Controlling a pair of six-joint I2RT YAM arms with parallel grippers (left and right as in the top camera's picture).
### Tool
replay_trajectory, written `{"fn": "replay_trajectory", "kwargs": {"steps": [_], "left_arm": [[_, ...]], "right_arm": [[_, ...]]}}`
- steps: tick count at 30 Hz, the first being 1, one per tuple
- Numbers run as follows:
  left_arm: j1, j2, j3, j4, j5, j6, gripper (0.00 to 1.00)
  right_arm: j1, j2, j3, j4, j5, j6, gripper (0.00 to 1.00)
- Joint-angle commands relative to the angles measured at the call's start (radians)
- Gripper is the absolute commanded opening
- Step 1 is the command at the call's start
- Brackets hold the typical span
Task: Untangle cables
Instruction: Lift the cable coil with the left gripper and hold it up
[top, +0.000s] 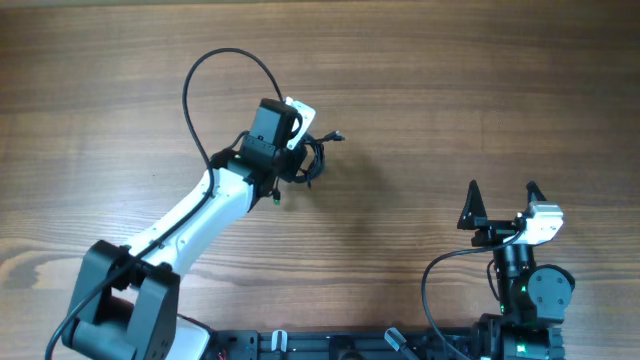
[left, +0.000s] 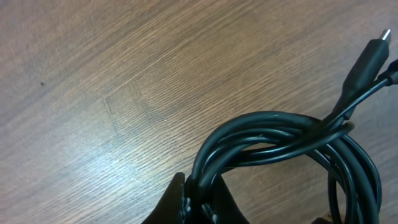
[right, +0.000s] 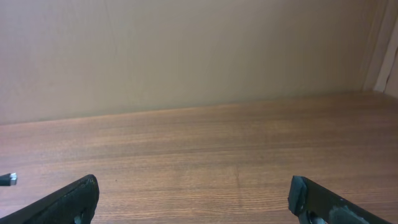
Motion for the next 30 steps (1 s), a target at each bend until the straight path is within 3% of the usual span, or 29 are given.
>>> {"fn": "replay_trajectory", "kwargs": {"steps": [1, 4, 8, 9, 13, 15, 17, 18, 20, 22, 26, 30], "left_arm": [[-0.001, -0.029, 0.000, -0.032, 0.086, 0.068, 0.04], [-0.001, -0.029, 0.000, -0.081, 0.148, 0.067, 1.00], [0.002, -0.029, 0.000, -0.085, 0.148, 0.050, 1.00], [0.002, -0.029, 0.000, -0.084, 0.148, -0.019, 1.00], [0.002, -0.029, 0.000, -0.084, 0.148, -0.376, 1.00], [0.002, -0.029, 0.000, -0.103, 0.154, -0.690, 1.00], [0.001, -0.029, 0.000, -0.115, 0.262, -0.998, 1.00], [0.001, -0.029, 0.000, -0.117, 0.330, -1.061, 1.00], [0.001, -0.029, 0.000, -0.126, 0.414, -1.060, 1.00], [-0.001, -0.027, -0.001, -0.122, 0.402, -1.098, 1.00], [-0.001, -0.026, -0.001, -0.240, 0.394, -1.543, 1.00], [-0.022, -0.009, -0.001, -0.288, 0.337, -1.792, 1.00]], "right_arm": [[0.004, -0.003, -0.001, 0.003, -0.001, -0.018, 1.00], [0.004, -0.003, -0.001, 0.003, -0.001, -0.018, 1.00], [0.004, -0.003, -0.001, 0.003, -0.001, -0.018, 1.00], [0.004, -0.003, -0.001, 0.003, -0.001, -0.018, 1.00], [0.004, -0.003, -0.001, 0.003, -0.001, -0.018, 1.00], [0.004, -0.003, -0.001, 0.003, -0.001, -0.018, 1.00], [0.004, -0.003, -0.001, 0.003, -0.001, -0.018, 1.00], [0.004, -0.003, -0.001, 0.003, -0.001, -0.018, 1.00], [0.004, -0.003, -0.001, 0.003, -0.001, -0.018, 1.00], [0.004, -0.003, -0.001, 0.003, -0.001, -0.018, 1.00], [0.004, -0.003, -0.001, 0.003, -0.001, -0.018, 1.00], [0.004, -0.003, -0.001, 0.003, -0.001, -0.018, 1.00]]}}
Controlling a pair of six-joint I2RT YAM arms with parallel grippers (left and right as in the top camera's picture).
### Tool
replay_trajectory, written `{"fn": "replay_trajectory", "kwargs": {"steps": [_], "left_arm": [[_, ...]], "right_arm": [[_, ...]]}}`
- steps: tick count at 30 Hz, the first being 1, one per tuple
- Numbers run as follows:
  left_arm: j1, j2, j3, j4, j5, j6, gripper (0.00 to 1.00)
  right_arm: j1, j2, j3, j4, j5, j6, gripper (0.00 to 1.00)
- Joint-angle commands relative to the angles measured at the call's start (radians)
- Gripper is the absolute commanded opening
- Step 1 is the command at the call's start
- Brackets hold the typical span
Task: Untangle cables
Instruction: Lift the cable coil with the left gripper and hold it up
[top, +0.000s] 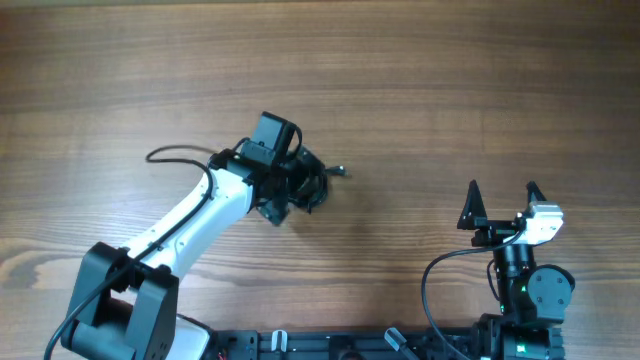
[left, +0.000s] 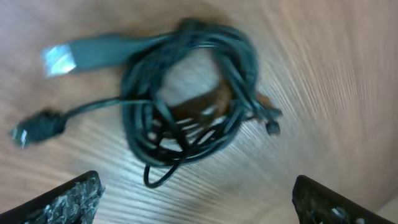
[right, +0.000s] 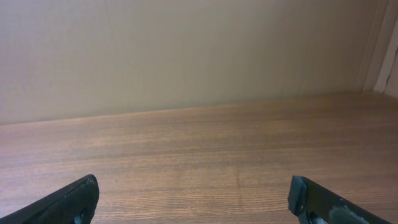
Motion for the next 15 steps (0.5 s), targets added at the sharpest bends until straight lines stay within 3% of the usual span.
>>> {"fn": "replay_trajectory", "kwargs": {"steps": [1, 2, 5, 7, 10, 12, 15], "left_arm": [[-0.028, 0.013, -0.001, -0.012, -0.060, -0.335, 0.98], [-0.032, 0.027, -0.001, -0.011, -0.075, -0.359, 0.94], [-0.036, 0.083, -0.001, -0.011, -0.093, -0.395, 0.71], [-0.036, 0.139, -0.001, -0.009, -0.128, -0.395, 0.64], [-0.036, 0.179, -0.001, -0.008, -0.138, -0.363, 0.24], [-0.032, 0.175, 0.000, -0.009, -0.169, -0.279, 0.04], [0.021, 0.120, 0.007, -0.002, -0.185, -0.081, 0.04]], "right_arm": [[0.004, -0.003, -0.001, 0.003, -0.001, -0.018, 1.00], [0.004, -0.003, -0.001, 0.003, -0.001, -0.019, 1.00], [0.004, -0.003, -0.001, 0.003, -0.001, -0.018, 1.00], [0.004, -0.003, -0.001, 0.003, -0.001, -0.018, 1.00], [0.004, -0.003, -0.001, 0.003, -0.001, -0.018, 1.00], [0.004, -0.003, -0.001, 0.003, -0.001, -0.018, 1.00], [0.004, -0.003, -0.001, 0.003, -0.001, -0.018, 1.00]]}}
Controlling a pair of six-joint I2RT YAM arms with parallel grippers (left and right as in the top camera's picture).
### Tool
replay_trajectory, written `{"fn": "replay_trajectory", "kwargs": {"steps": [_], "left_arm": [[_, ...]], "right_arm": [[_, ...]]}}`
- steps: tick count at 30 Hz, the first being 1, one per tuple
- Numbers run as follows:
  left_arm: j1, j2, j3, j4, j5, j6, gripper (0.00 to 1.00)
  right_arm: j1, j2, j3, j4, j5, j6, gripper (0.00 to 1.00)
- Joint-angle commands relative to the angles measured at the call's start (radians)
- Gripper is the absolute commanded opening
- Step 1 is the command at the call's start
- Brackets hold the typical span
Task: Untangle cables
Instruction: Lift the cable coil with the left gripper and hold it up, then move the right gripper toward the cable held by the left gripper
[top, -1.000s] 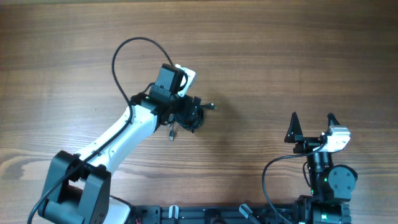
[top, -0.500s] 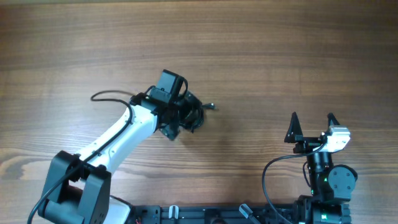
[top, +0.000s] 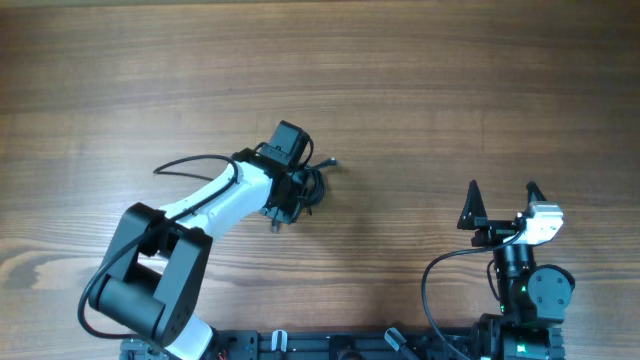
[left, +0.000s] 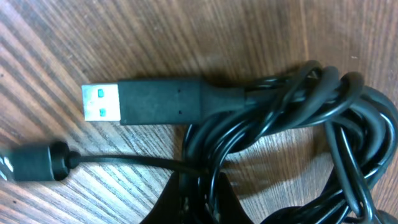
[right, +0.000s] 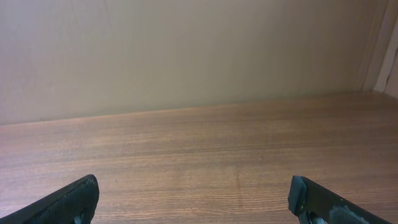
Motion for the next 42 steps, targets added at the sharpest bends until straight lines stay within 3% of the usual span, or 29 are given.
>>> {"fn": "replay_trajectory", "kwargs": {"steps": [1, 6, 12, 14, 15, 21, 24, 27, 29, 31, 36, 42], "left_arm": [[0.075, -0.069, 0.011, 0.006, -0.076, 0.285, 0.04], [0.173, -0.270, 0.016, 0.015, -0.076, 0.838, 0.04], [0.160, -0.370, 0.016, 0.011, -0.075, 1.289, 0.04], [0.148, -0.370, 0.016, 0.011, -0.075, 1.386, 0.04], [0.144, -0.370, 0.016, 0.011, -0.076, 1.403, 0.04], [0.143, -0.370, 0.015, 0.015, -0.075, 1.410, 0.04], [0.143, -0.370, 0.015, 0.015, -0.075, 1.411, 0.04], [0.143, -0.370, 0.015, 0.015, -0.075, 1.410, 0.04], [0.142, -0.370, 0.015, 0.015, -0.075, 1.410, 0.04], [0.142, -0.370, 0.015, 0.015, -0.075, 1.410, 0.04], [0.142, -0.370, 0.015, 0.015, -0.036, 1.410, 0.04], [0.142, -0.370, 0.015, 0.015, 0.030, 1.410, 0.04]], "right_arm": [[0.004, -0.003, -0.001, 0.003, -0.001, -0.018, 1.00], [0.004, -0.003, -0.001, 0.003, -0.001, -0.018, 1.00], [0.004, -0.003, -0.001, 0.004, -0.001, -0.018, 1.00], [0.004, -0.003, -0.001, 0.005, -0.008, -0.015, 1.00], [0.004, -0.003, -0.001, 0.005, -0.025, 0.032, 1.00], [0.004, 0.035, -0.001, 0.029, -0.359, 0.982, 1.00], [0.004, 0.056, -0.001, 0.029, -0.374, 1.234, 1.00], [0.004, 0.065, -0.001, 0.033, -0.383, 1.225, 1.00], [0.004, 0.066, -0.001, 0.032, -0.450, 1.028, 1.00], [0.004, 0.071, -0.001, 0.028, -0.541, 0.933, 1.00], [0.004, 0.111, -0.001, 0.027, -0.724, 0.956, 1.00], [0.004, 0.200, 0.051, 0.028, -0.751, 0.951, 1.00]]}}
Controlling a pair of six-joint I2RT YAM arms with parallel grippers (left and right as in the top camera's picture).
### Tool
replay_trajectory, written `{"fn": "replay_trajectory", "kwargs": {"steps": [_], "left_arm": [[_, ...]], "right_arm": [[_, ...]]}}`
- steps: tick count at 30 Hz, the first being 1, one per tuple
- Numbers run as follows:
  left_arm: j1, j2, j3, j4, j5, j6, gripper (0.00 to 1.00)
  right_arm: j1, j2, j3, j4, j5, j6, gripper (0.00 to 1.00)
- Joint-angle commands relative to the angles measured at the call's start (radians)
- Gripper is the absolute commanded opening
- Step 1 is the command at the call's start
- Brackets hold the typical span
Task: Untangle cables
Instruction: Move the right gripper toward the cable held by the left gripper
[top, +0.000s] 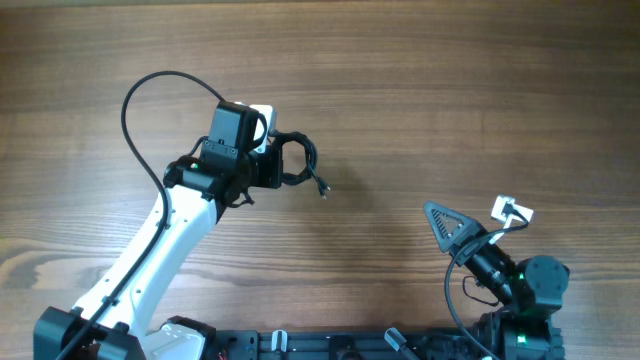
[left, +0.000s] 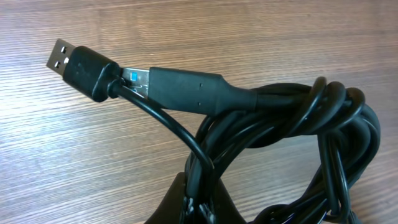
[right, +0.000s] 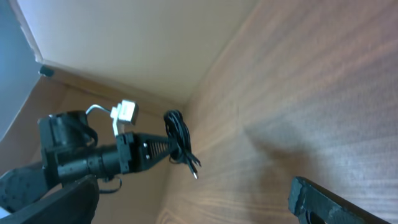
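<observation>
A bundle of tangled black cables (top: 296, 160) hangs from my left gripper (top: 272, 168), which is shut on several strands of it left of the table's middle. One thin end with a small plug (top: 322, 188) dangles to the right. In the left wrist view the jaws (left: 199, 198) pinch the strands at the bottom edge, and two USB plugs (left: 69, 60) stick out to the upper left. My right gripper (top: 446, 224) is open and empty at the front right, rolled on its side. Its wrist view shows the bundle (right: 177, 140) far off, with wide-set fingers (right: 326, 202).
The wooden table (top: 450, 80) fills the view. The left arm's own black supply cable (top: 150, 95) arcs above its wrist. The arm bases and a mounting rail (top: 330, 345) run along the front edge.
My left gripper, still shut on the bundle, has moved up and to the left, and the bundle now hangs to its right. My right gripper has rolled over and now faces left toward the bundle.
First my left gripper was shut on the bundle. Then it stood open over the bundle lying on the table. Then it was shut on strands again lower down. Now it holds the bundle further back-left. The right arm stayed still until its turn just now.
</observation>
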Motion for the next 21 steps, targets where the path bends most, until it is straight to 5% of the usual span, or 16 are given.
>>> {"fn": "replay_trajectory", "kwargs": {"steps": [1, 9, 21], "left_arm": [[-0.002, -0.010, 0.014, 0.007, 0.046, 0.019, 0.04], [-0.002, -0.010, 0.014, -0.026, 0.046, 0.019, 0.04], [-0.002, -0.010, 0.014, -0.023, 0.046, 0.101, 0.04]], "right_arm": [[0.004, 0.071, 0.069, 0.002, -0.055, -0.051, 1.00], [0.004, 0.413, 0.319, -0.149, -0.059, -0.333, 1.00], [0.003, 0.815, 0.344, 0.045, -0.234, -0.482, 1.00]]}}
